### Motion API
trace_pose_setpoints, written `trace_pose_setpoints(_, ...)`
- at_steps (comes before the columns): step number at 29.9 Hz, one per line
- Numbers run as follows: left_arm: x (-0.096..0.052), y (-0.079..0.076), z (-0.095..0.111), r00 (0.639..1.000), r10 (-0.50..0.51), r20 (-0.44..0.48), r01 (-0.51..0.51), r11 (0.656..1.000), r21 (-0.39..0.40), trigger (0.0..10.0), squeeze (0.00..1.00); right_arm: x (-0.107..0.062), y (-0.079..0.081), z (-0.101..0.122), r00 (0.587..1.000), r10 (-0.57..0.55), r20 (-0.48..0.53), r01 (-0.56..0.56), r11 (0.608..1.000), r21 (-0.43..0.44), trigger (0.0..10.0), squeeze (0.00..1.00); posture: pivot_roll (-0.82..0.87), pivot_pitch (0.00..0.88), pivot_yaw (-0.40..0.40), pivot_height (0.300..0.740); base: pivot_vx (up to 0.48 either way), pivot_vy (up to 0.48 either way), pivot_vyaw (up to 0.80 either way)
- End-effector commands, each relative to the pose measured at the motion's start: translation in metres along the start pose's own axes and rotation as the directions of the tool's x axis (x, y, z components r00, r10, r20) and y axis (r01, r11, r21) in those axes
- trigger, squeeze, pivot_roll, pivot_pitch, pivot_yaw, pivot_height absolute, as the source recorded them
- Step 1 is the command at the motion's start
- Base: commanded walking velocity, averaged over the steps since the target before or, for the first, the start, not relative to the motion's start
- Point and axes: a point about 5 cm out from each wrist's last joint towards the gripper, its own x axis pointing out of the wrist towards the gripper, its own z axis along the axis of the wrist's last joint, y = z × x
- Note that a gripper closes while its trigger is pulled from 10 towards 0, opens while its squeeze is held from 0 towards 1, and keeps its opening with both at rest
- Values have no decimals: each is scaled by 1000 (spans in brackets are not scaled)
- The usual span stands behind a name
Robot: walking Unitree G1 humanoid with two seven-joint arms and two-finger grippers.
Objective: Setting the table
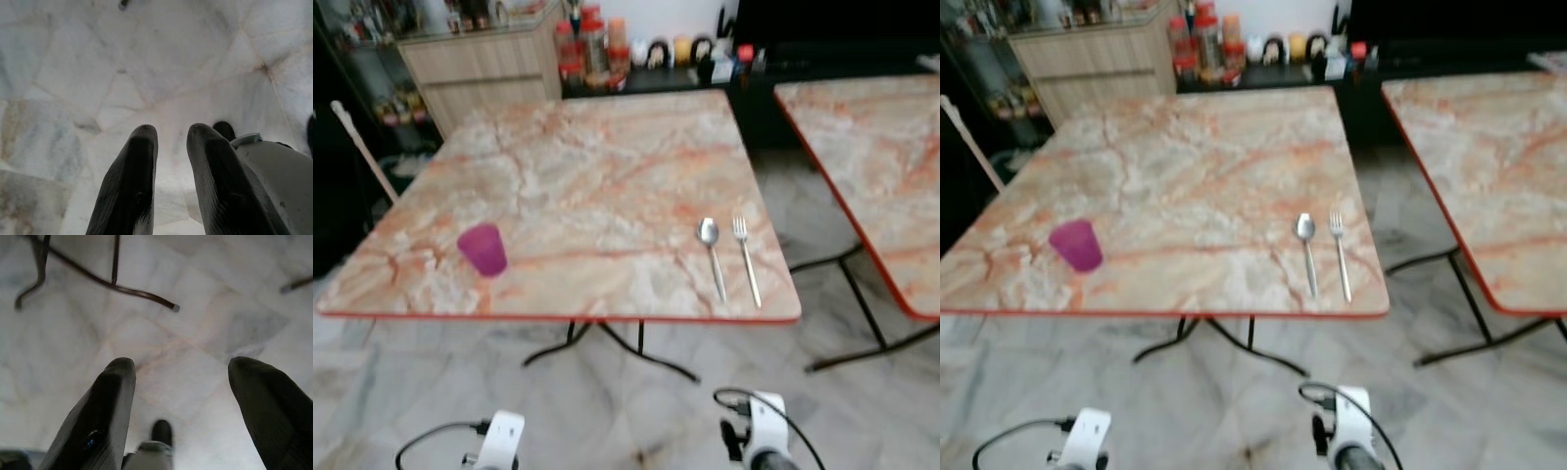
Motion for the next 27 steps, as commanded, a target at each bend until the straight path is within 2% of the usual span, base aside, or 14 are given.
trace_pose_setpoints(1, -1, 6, -7, 1000, 15, -26, -15, 1000, 9, 10000, 0, 0, 8, -1, 999, 34, 7, -33, 996, -82, 10000, 0, 1, 0, 38, 727, 0, 0, 0)
trace_pose_setpoints(4, -1, 6, -7, 1000, 17, -25, -16, 1000, 5, 10000, 0, -2, 7, 6, 994, 67, 84, -55, 988, -143, 10000, 0, -3, 0, 38, 727, 0, 0, 0)
trace_pose_setpoints(7, -2, 6, -8, 999, 15, -29, -15, 1000, 10, 10000, 0, -3, 5, 8, 990, 79, 120, -56, 982, -182, 10000, 0, -7, 0, 39, 727, 0, 0, 0)
trace_pose_setpoints(8, -2, 5, -10, 999, 11, -35, -10, 1000, 21, 10000, 0, -5, 6, 12, 980, 115, 164, -69, 962, -263, 10000, 0, -9, 0, 42, 727, 0, 0, 0)
trace_pose_setpoints(9, -2, 5, -11, 999, 8, -36, -8, 1000, 26, 10000, 0, -6, 7, 13, 974, 134, 182, -78, 955, -287, 10000, 0, -9, 0, 42, 727, 0, 0, 0)
trace_pose_setpoints(13, -2, 5, -11, 999, 7, -36, -6, 1000, 28, 10000, 0, -7, 8, 14, 969, 149, 199, -83, 949, -306, 10000, 0, -9, 0, 42, 727, 0, 0, 0)
trace_pose_setpoints(14, -2, 5, -12, 999, 6, -38, -5, 1000, 26, 10000, 0, -10, 8, 24, 940, 183, 287, -75, 934, -350, 10000, 0, -23, 0, 50, 727, 0, 0, 0)
trace_pose_setpoints(16, -3, 5, -13, 999, 5, -37, -4, 1000, 21, 10000, 0, -19, 9, 34, 890, 222, 398, -40, 907, -418, 10000, 0, -15, 0, 49, 727, 0, 0, 0)
trace_pose_setpoints(17, -3, 6, -13, 999, 6, -37, -5, 1000, 20, 10000, 0, -22, 9, 37, 874, 225, 430, -33, 912, -410, 10000, 0, -15, 0, 49, 727, 0, 0, 0)
trace_pose_setpoints(24, -4, 7, -17, 999, 7, -44, -6, 1000, 23, 10000, 0, -44, 6, 53, 783, 223, 581, 42, 913, -406, 10000, 0, -35, 0, 55, 727, 0, 0, 0)
trace_pose_setpoints(27, -4, 7, -19, 999, 5, -47, -4, 1000, 28, 10000, 0, -53, 4, 62, 747, 211, 631, 124, 888, -443, 10000, 0, -37, 0, 55, 727, 0, 0, 0)
